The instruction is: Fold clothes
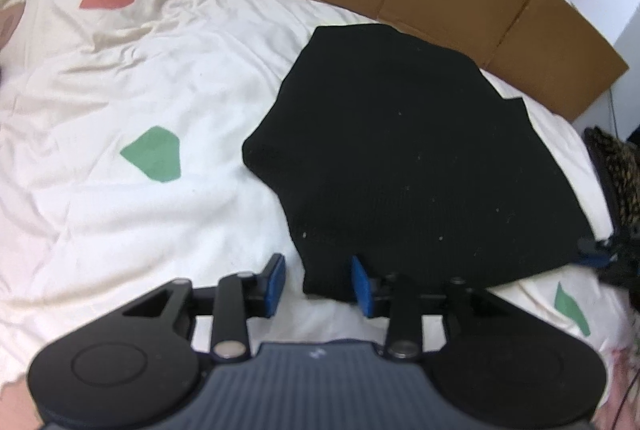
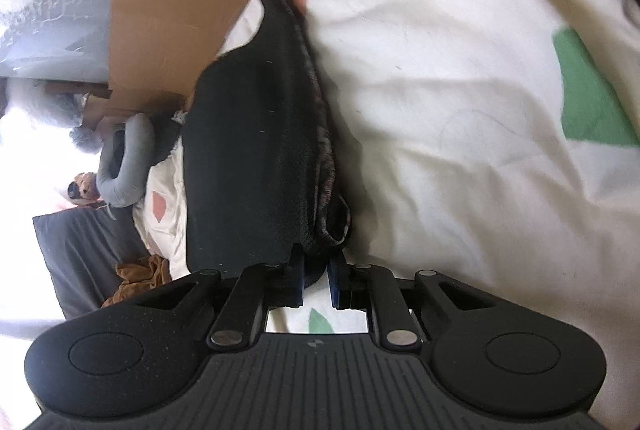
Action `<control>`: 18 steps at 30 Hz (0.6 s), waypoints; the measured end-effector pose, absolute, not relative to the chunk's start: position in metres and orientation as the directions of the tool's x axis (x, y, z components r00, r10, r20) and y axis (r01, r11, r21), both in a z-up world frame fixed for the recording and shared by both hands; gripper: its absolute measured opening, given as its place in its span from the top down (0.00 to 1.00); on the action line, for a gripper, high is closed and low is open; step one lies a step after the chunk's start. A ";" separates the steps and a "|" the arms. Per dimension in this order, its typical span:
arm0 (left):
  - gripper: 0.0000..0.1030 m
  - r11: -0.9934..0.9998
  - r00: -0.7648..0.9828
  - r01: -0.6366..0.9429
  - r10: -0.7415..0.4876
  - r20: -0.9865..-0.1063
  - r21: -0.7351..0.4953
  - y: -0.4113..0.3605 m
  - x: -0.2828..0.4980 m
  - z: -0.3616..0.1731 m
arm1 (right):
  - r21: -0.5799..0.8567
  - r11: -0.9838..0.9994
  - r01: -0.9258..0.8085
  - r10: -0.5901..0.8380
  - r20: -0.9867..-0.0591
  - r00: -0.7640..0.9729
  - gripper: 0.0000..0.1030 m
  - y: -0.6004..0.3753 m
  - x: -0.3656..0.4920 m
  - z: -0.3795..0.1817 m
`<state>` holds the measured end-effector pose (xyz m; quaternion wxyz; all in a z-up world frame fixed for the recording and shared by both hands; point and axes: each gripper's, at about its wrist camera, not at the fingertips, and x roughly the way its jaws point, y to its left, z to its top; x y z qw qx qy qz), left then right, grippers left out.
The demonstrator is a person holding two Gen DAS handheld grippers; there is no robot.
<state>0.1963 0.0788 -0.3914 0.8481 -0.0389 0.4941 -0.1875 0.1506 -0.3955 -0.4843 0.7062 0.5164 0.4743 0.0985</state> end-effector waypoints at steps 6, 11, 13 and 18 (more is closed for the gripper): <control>0.58 0.913 0.460 0.232 -0.406 -0.789 -0.335 0.086 0.196 -0.401 | 0.835 0.396 0.381 0.638 -0.549 0.540 0.76 -0.397 0.151 -0.496; 0.58 0.891 0.469 0.182 -0.451 -0.759 -0.417 0.090 0.192 -0.406 | 0.851 0.344 0.397 0.634 -0.523 0.571 0.75 -0.398 0.150 -0.498; 0.58 0.887 0.469 0.184 -0.458 -0.755 -0.424 0.088 0.193 -0.407 | 0.861 0.341 0.378 0.632 -0.507 0.586 0.76 -0.397 0.152 -0.492; 0.62 0.873 0.475 0.157 -0.477 -0.740 -0.462 0.093 0.201 -0.410 | 0.870 0.361 0.336 0.635 -0.493 0.595 0.76 -0.394 0.161 -0.481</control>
